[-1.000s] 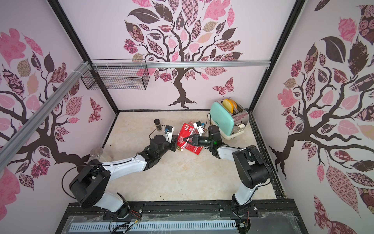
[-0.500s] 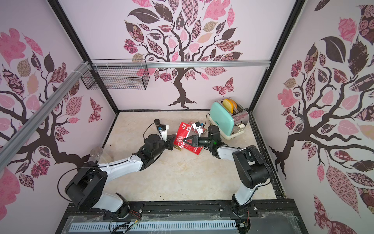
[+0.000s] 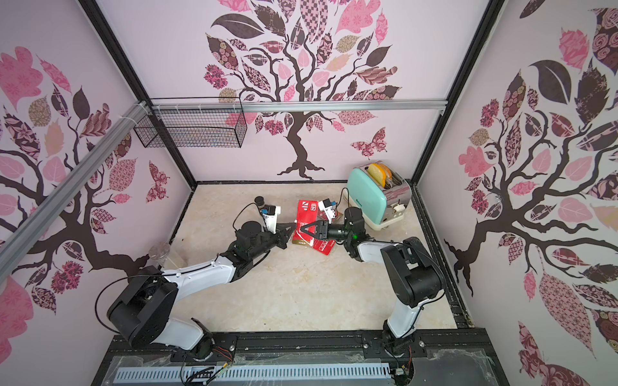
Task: Open the ruler set and take out the ruler
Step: Open the ruler set bag.
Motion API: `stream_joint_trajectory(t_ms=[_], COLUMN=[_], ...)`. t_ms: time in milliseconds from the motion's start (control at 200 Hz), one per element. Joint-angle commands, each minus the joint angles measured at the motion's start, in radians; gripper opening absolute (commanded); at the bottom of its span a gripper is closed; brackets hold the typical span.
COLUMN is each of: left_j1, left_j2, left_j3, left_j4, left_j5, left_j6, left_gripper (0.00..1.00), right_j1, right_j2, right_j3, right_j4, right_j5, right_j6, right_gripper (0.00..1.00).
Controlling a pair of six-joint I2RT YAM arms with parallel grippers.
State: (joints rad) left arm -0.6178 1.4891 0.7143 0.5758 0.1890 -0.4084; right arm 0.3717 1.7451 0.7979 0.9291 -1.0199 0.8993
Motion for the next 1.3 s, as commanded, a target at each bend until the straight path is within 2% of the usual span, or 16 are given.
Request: stream_joint_trajectory(t_ms=[0, 290, 550, 1295], left_j1=[-0.01, -0.009, -0.004, 0.035], left_j2=[-0.01, -0.03, -0.057, -0.063], left_j3=[-0.008, -0.039, -0.076, -0.183], left_j4=[0.088, 0.105, 0.169, 0.396], left_j5=[0.076, 0.082, 0.052, -0.065], left_j6=[-0.007, -0.009, -0.038, -0.211], left_gripper=[0.0, 0.0, 0.0, 0.0], right_j1=[0.006, 0.006, 0.006, 0.005], right_j2=[0.02, 0.03, 0.028, 0.044], right_j3=[0.014, 0.0, -0.014, -0.047], right_j4=[0.053, 0.093, 0.128, 0.273], right_j5=[0.01, 0.023, 0.033, 0.059], right_j6=[0.039, 0.062, 0.079, 0.166], right_gripper=[0.29, 0.15, 0.1, 0.08])
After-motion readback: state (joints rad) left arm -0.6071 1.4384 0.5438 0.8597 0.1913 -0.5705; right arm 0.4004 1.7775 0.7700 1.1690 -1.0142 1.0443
